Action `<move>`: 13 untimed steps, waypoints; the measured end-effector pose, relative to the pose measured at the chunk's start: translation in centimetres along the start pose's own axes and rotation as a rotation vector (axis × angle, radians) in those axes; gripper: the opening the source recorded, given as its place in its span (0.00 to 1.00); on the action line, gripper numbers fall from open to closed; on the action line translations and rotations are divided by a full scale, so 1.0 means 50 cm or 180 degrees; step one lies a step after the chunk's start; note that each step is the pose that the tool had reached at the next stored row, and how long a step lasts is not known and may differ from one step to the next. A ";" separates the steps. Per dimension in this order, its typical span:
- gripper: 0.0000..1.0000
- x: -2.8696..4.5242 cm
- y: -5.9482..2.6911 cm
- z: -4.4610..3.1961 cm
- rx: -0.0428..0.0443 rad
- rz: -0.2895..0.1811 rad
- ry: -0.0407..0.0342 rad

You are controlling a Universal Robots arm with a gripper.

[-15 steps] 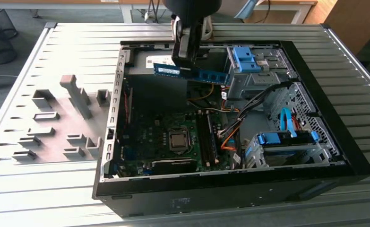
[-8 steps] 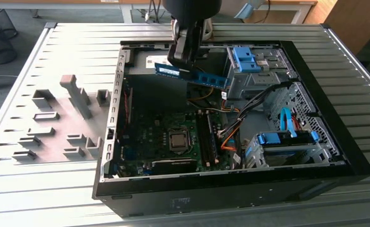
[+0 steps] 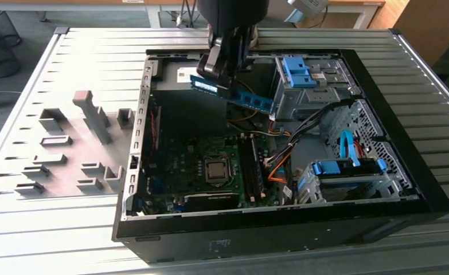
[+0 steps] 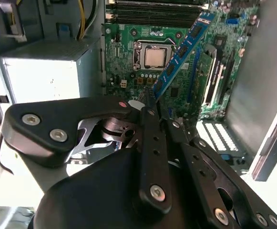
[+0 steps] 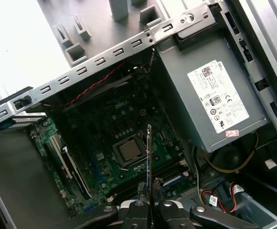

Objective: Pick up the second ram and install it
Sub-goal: 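Insert the second ram into the second slot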

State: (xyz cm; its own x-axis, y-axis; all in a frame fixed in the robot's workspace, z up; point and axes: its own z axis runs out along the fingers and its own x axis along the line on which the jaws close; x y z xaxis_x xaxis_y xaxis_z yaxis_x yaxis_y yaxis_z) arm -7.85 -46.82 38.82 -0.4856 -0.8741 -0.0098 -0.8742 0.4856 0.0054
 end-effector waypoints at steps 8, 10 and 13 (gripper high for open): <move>0.14 0.000 0.000 0.002 0.0002 0.0172 0.0000; 0.14 0.000 0.000 0.002 0.0002 0.0173 0.0000; 0.14 0.000 0.000 0.002 0.0002 0.0174 0.0000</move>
State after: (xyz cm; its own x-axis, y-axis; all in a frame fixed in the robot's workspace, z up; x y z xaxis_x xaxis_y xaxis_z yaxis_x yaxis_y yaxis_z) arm -7.86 -46.82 38.73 -0.5325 -0.8464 -0.0097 -0.8464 0.5325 0.0053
